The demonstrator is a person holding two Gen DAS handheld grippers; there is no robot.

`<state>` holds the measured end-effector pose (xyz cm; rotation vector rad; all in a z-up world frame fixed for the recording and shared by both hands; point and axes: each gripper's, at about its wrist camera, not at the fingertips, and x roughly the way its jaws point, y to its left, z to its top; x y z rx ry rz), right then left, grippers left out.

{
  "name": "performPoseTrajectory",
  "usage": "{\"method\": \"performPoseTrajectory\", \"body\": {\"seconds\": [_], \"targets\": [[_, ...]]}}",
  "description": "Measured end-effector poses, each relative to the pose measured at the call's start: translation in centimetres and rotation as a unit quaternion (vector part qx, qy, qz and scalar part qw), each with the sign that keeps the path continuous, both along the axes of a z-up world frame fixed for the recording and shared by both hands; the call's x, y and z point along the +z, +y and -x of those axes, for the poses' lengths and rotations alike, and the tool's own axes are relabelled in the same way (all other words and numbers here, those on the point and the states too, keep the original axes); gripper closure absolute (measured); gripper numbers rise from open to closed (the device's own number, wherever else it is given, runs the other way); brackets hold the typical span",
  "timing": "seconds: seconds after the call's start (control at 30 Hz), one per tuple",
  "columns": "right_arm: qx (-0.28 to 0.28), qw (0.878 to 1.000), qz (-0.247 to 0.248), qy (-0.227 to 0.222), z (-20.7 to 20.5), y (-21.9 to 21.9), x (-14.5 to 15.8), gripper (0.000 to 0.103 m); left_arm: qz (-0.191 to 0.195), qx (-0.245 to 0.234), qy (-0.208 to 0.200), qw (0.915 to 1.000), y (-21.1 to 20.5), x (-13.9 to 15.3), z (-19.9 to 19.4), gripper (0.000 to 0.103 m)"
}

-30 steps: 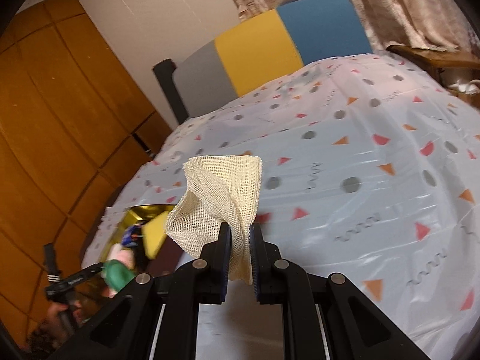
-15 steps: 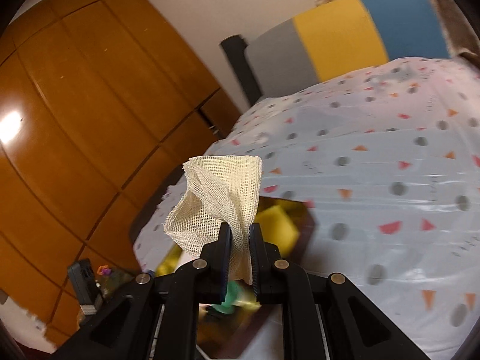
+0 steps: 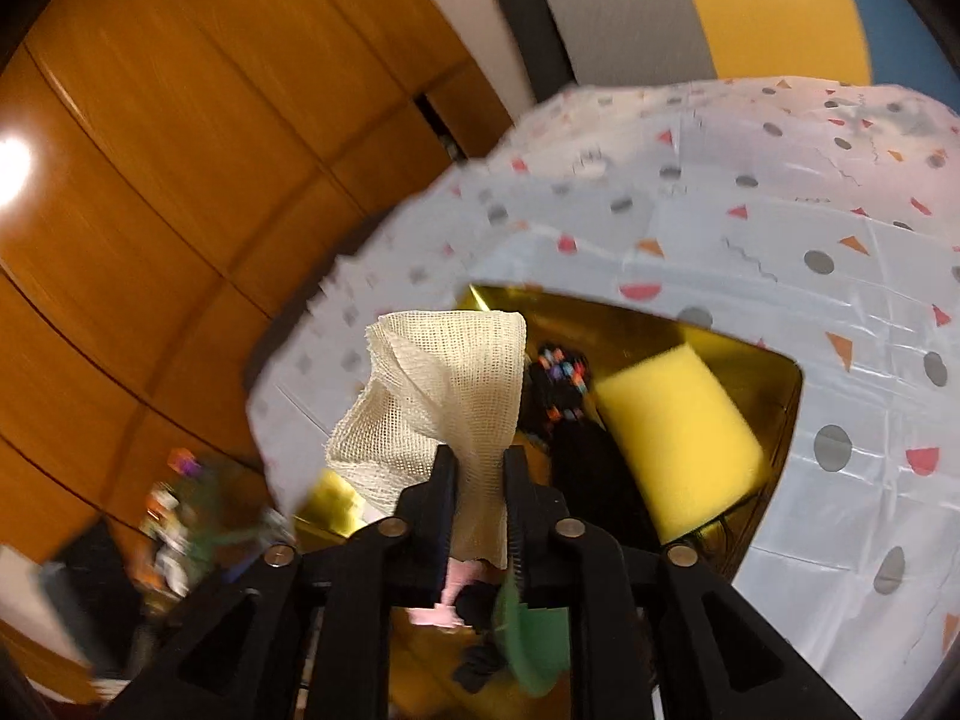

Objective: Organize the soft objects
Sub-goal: 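Carry the cream mesh cloth into the gold tray and open the right tool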

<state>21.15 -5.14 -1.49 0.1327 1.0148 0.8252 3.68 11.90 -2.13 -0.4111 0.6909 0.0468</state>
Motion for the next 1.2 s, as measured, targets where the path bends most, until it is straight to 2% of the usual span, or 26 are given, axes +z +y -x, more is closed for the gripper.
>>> {"method": "performPoseTrajectory", "body": {"seconds": [0.1,0.17,0.2,0.27,0.37,0.47,0.6,0.7,0.9,1.0,1.2], "targets": [[0.009,0.999,0.039,-0.019,0.0,1.3,-0.8,0.072,-0.004,-0.002,-0.003,1.0,-0.1,0.1,0.1,0.026],[0.017,0.997,0.065,-0.032,0.1,1.7,-1.0,0.055,-0.001,-0.002,-0.003,1.0,-0.1,0.2,0.1,0.026],[0.02,0.996,0.076,-0.037,0.2,1.9,-1.0,0.052,0.001,-0.004,-0.003,1.0,-0.1,0.2,0.1,0.026],[0.025,0.994,0.091,-0.047,0.5,2.2,-0.9,0.038,0.005,-0.007,-0.004,1.0,-0.3,0.2,0.1,0.026],[0.02,0.994,0.092,-0.061,1.2,1.6,-0.2,0.028,0.006,-0.01,-0.008,0.9999,-0.7,0.6,0.3,0.026],[0.002,0.995,0.069,-0.071,1.7,0.3,0.8,0.022,0.005,-0.02,-0.014,0.9997,-1.2,0.9,0.4,0.026],[-0.038,0.996,0.037,-0.074,2.2,-2.0,1.8,0.02,0.001,-0.024,-0.013,0.9996,-1.9,1.3,0.5,0.026],[-0.069,0.994,0.026,-0.079,2.9,-3.5,2.2,0.019,-0.007,-0.018,0.01,0.9998,-2.3,1.4,0.2,0.026],[-0.111,0.99,0.044,-0.078,4.5,-4.9,2.0,0.014,-0.016,-0.016,0.017,0.9996,-2.6,1.5,0.5,0.026],[-0.133,0.987,0.058,-0.073,5.1,-5.4,1.7,0.011,-0.041,-0.01,0.016,0.999,-2.7,1.9,0.9,0.026],[-0.148,0.984,0.069,-0.071,6.8,-5.5,1.2,0.001,-0.058,-0.001,0.012,0.9982,-2.4,2.5,1.6,0.026]]}}
